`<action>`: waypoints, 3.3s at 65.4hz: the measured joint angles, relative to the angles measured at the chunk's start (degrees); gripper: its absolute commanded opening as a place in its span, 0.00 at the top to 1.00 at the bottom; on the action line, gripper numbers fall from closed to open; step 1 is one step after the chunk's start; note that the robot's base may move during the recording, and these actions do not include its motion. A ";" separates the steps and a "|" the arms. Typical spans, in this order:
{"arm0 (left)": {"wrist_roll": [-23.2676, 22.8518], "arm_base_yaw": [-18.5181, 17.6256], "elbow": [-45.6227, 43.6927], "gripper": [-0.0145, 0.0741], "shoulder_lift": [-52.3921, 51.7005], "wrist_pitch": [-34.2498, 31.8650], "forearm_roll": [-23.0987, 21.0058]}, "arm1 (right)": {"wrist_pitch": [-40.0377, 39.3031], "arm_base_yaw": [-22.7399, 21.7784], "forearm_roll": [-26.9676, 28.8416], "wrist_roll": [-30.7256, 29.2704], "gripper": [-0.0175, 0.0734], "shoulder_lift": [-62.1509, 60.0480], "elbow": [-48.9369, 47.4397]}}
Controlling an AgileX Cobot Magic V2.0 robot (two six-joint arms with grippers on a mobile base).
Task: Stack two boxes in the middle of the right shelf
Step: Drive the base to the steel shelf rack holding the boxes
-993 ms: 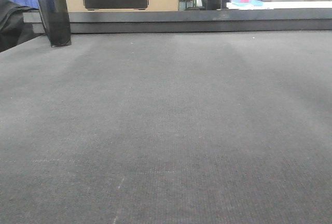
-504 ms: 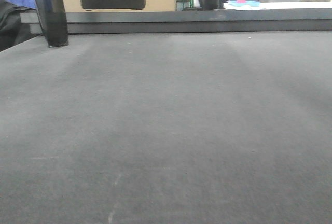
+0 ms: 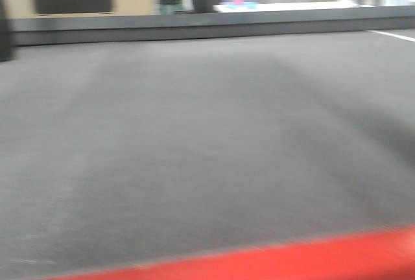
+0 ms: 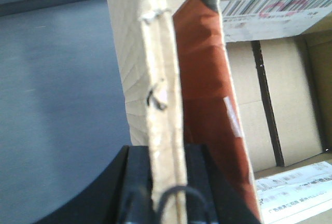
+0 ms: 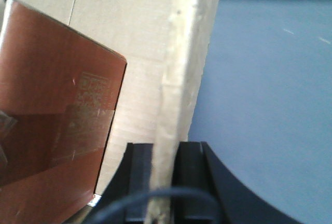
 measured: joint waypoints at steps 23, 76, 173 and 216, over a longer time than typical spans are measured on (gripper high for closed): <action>0.00 0.00 0.00 0.96 0.00 -0.10 0.00 | 0.00 0.00 0.00 -0.02 0.97 0.00 0.00; 0.00 0.00 0.00 0.96 0.00 -0.10 0.00 | 0.00 0.00 0.00 -0.02 0.97 0.00 0.00; 0.00 0.00 0.00 0.96 0.00 -0.10 0.10 | 0.11 0.00 -0.12 -0.02 0.97 0.00 0.00; 0.00 0.00 0.00 0.96 0.00 -0.10 0.10 | 0.11 0.00 -0.12 -0.02 0.97 0.00 0.00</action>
